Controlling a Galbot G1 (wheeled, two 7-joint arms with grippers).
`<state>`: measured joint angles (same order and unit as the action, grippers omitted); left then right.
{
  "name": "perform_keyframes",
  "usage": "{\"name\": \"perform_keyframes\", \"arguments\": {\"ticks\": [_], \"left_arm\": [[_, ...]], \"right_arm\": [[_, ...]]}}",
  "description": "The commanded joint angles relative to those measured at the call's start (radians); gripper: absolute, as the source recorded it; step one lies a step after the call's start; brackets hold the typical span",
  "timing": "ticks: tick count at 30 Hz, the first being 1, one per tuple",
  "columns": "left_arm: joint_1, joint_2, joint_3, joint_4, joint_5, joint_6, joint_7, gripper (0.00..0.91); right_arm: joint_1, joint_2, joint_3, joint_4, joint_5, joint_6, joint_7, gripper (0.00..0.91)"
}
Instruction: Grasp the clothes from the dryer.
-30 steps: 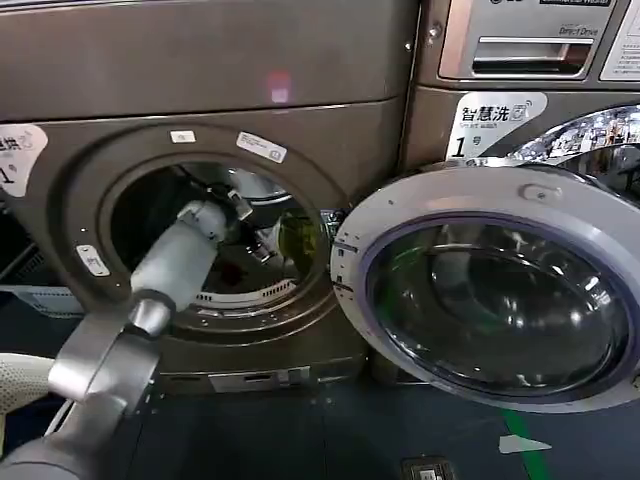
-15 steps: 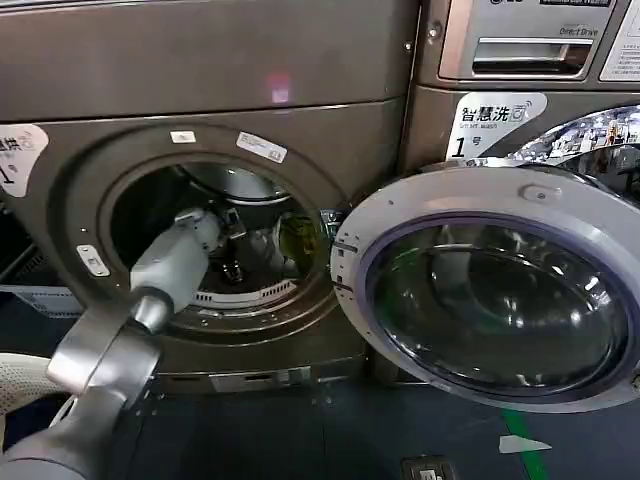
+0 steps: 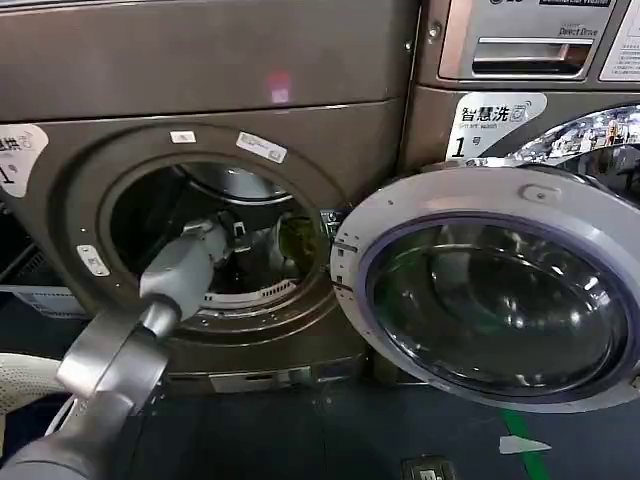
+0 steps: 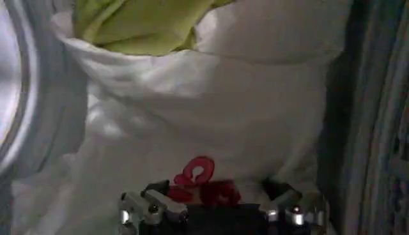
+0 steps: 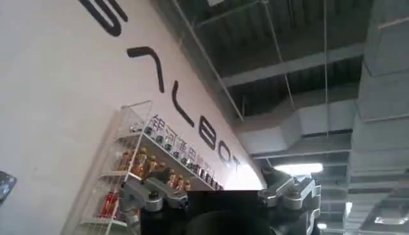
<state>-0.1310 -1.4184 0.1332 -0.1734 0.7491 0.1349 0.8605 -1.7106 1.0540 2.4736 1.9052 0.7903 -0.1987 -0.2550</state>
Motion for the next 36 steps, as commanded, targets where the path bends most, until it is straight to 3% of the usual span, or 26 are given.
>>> {"name": "perform_keyframes", "arguments": {"ticks": [1,2,3,6,7,9,25,36], "left_arm": [[0.015,0.0,-0.009,0.012,0.024,-0.003,-0.011,0.842],[0.015,0.001,-0.01,0.013,0.024,-0.002,-0.011,0.705],[0.014,0.001,-0.009,0.014,0.024,-0.003,-0.01,0.421],[0.015,0.003,-0.011,0.012,0.022,-0.007,-0.012,0.068],[0.015,0.002,-0.012,0.012,0.021,-0.004,-0.016,0.034],[0.014,0.002,-0.013,0.011,0.019,-0.001,-0.02,0.0],[0.008,-0.001,-0.073,-0.009,-0.047,0.039,-0.014,0.0],[0.074,0.04,-0.215,-0.195,-0.296,0.13,-0.129,0.0]], "right_arm": [[0.005,0.001,-0.01,0.003,-0.001,0.002,0.0,0.907],[0.007,0.002,-0.011,0.005,-0.001,0.002,-0.001,0.907],[0.008,0.002,-0.014,0.007,-0.001,0.002,0.0,0.907],[0.01,0.004,-0.018,0.005,-0.002,0.002,0.0,0.907],[0.011,0.004,-0.019,0.005,-0.002,0.002,0.0,0.907],[0.011,0.004,-0.02,0.004,-0.003,0.003,0.0,0.907],[0.011,0.0,-0.022,-0.003,-0.003,0.006,-0.001,0.907],[0.021,0.002,-0.038,0.004,-0.003,0.004,0.002,0.907]]}}
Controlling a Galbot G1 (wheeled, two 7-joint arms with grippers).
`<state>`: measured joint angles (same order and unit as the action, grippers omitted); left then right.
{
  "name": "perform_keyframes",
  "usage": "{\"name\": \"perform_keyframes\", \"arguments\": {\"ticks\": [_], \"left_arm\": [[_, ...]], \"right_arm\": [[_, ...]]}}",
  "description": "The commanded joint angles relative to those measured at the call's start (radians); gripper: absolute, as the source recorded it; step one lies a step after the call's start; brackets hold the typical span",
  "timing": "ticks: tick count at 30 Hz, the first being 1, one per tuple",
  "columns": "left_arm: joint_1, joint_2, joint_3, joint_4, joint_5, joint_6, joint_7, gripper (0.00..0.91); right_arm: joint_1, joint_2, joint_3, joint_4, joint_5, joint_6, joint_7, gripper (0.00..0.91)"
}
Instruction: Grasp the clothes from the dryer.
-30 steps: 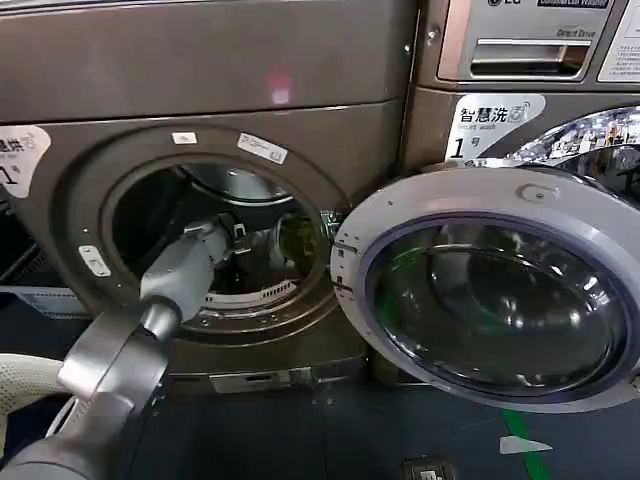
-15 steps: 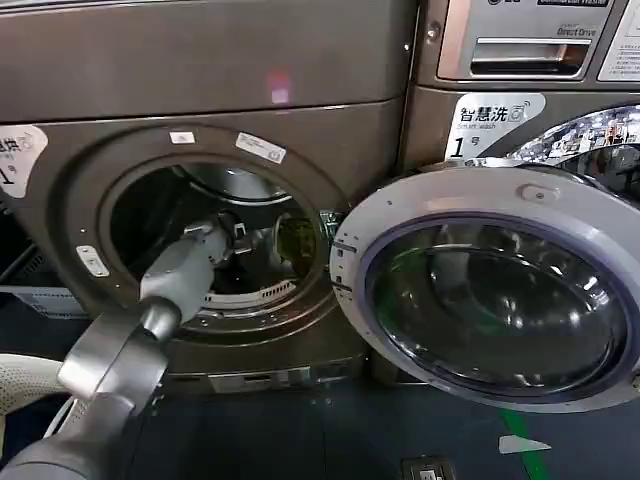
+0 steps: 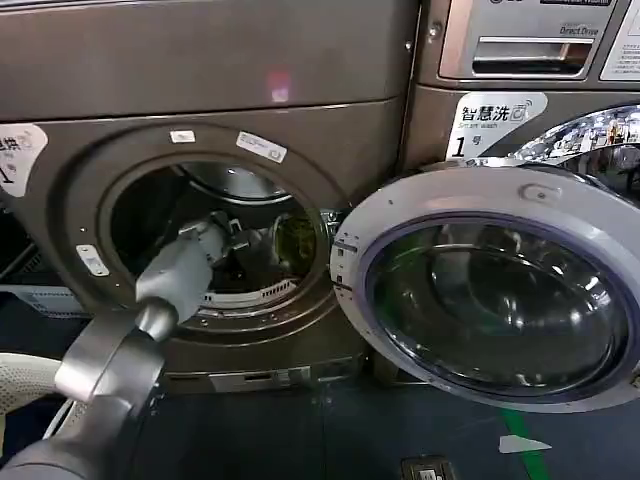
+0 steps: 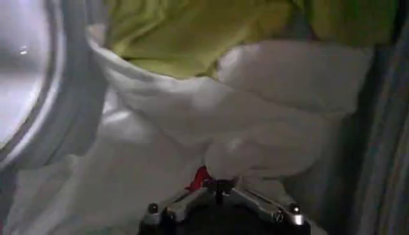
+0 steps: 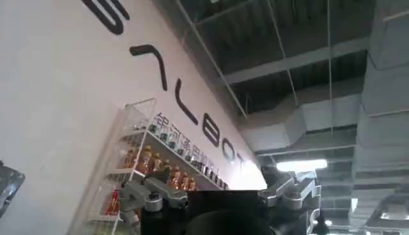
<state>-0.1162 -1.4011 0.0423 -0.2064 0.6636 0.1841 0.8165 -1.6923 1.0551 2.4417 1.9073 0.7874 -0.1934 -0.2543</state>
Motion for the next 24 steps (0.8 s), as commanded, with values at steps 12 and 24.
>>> {"name": "perform_keyframes", "arguments": {"ticks": [12,24], "left_arm": [[0.22,0.037,-0.193,-0.398,-0.526,-0.051,-0.337,0.0],[0.346,-0.004,-0.279,-0.571,-0.793,-0.244,-0.585,0.0]], "right_arm": [[0.006,-0.004,-0.014,0.006,-0.001,0.0,0.003,0.907],[0.005,-0.008,-0.017,0.014,-0.001,0.0,0.003,0.907]]}}
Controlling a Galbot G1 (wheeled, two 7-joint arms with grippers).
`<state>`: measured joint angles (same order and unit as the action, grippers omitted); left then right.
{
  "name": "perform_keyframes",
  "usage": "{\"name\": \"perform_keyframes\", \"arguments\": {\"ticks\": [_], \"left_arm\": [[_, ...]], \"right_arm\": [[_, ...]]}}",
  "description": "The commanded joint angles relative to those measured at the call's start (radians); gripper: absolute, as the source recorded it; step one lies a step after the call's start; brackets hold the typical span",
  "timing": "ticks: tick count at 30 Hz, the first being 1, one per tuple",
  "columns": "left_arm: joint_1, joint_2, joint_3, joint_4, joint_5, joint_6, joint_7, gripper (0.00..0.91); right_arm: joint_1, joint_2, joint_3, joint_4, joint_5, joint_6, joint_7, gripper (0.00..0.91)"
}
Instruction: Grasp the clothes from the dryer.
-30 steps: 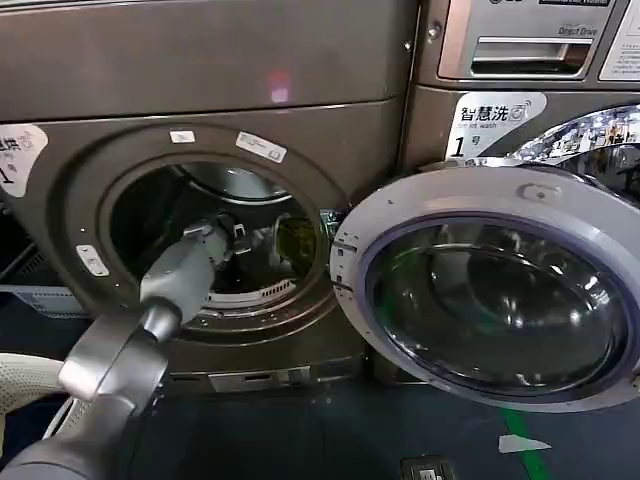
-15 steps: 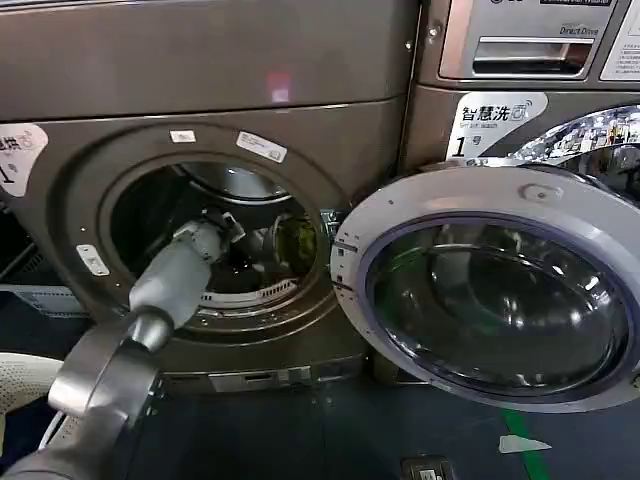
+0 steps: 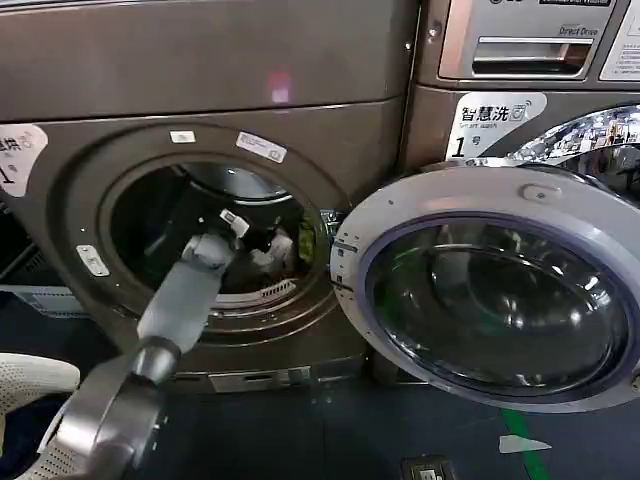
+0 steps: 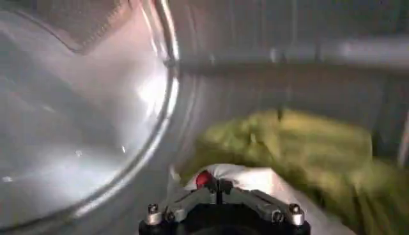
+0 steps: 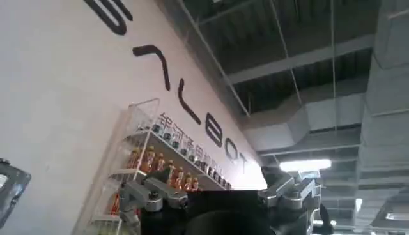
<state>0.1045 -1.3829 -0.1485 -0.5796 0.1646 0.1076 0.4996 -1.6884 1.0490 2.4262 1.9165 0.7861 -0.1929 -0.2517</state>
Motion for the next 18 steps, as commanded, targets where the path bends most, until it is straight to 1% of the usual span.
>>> {"name": "perform_keyframes", "arguments": {"ticks": [1,4,10,13,16,18], "left_arm": [[0.133,-0.026,-0.1,-0.212,-0.3,-0.178,-0.286,0.0],[0.161,-0.036,-0.15,-0.272,-0.313,-0.195,-0.351,0.0],[0.252,-0.059,-0.256,-0.379,-0.245,-0.293,-0.488,0.0],[0.323,-0.069,-0.317,-0.466,-0.213,-0.327,-0.513,0.0],[0.4,-0.069,-0.339,-0.569,-0.169,-0.361,-0.532,0.0],[0.422,-0.07,-0.344,-0.603,-0.155,-0.375,-0.537,0.0]], "right_arm": [[0.001,-0.001,-0.001,0.005,0.0,0.0,0.001,0.907],[0.001,0.001,0.0,0.008,0.002,-0.006,0.0,0.907],[0.007,0.006,-0.002,0.026,-0.01,-0.008,-0.004,0.907],[0.008,0.006,-0.006,0.027,-0.025,0.003,-0.004,0.907],[0.008,0.005,-0.008,0.028,-0.024,0.018,-0.004,0.907],[0.009,0.004,-0.01,0.027,-0.025,0.024,-0.004,0.907]]}}
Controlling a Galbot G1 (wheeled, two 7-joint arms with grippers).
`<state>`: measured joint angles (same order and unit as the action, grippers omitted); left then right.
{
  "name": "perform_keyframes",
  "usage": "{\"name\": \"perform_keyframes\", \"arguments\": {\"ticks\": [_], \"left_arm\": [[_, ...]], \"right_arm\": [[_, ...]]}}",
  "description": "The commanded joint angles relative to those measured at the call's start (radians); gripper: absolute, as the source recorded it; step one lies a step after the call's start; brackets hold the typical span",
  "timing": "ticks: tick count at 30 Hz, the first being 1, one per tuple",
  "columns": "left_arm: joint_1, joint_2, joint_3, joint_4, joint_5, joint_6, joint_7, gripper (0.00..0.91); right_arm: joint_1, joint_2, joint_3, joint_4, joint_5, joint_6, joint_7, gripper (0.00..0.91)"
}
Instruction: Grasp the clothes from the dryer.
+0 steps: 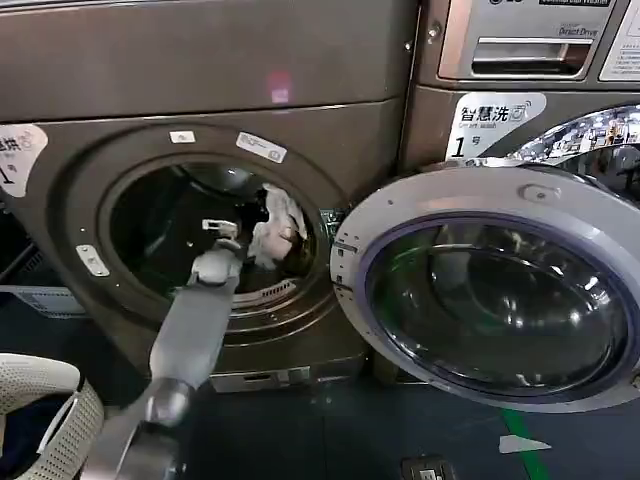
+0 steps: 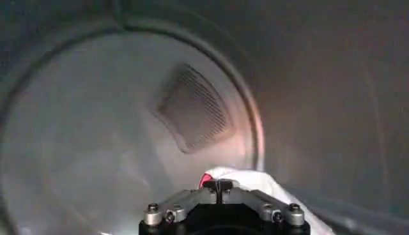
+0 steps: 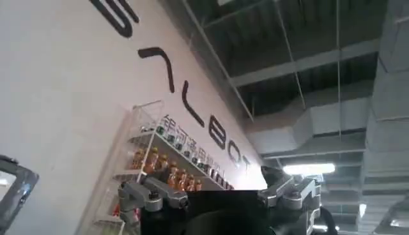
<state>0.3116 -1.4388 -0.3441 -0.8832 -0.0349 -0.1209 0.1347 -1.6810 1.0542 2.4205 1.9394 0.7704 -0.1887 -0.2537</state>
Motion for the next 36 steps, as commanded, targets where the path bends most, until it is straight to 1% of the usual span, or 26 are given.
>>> {"name": "perform_keyframes", "arguments": {"ticks": [1,3,8,28,31,36], "left_arm": [[0.231,-0.015,-0.149,-0.322,0.063,-0.162,-0.178,0.0],[0.237,-0.019,-0.157,-0.338,0.09,-0.18,-0.185,0.0],[0.244,-0.022,-0.152,-0.366,0.102,-0.161,-0.19,0.0],[0.281,-0.029,-0.152,-0.379,0.119,-0.121,-0.193,0.0],[0.299,-0.032,-0.155,-0.387,0.132,-0.088,-0.208,0.0],[0.313,-0.032,-0.156,-0.401,0.135,-0.078,-0.21,0.0]], "right_arm": [[0.003,-0.001,-0.004,0.005,-0.01,0.025,-0.004,0.907],[0.005,-0.001,-0.005,0.006,-0.008,0.025,-0.003,0.907],[0.001,-0.001,-0.006,0.009,0.009,0.039,0.01,0.907],[-0.006,-0.001,-0.007,0.014,0.02,0.052,0.015,0.907],[-0.006,0.001,-0.007,0.014,0.021,0.052,0.003,0.907],[-0.005,0.002,-0.005,0.025,0.024,0.045,-0.003,0.907]]}}
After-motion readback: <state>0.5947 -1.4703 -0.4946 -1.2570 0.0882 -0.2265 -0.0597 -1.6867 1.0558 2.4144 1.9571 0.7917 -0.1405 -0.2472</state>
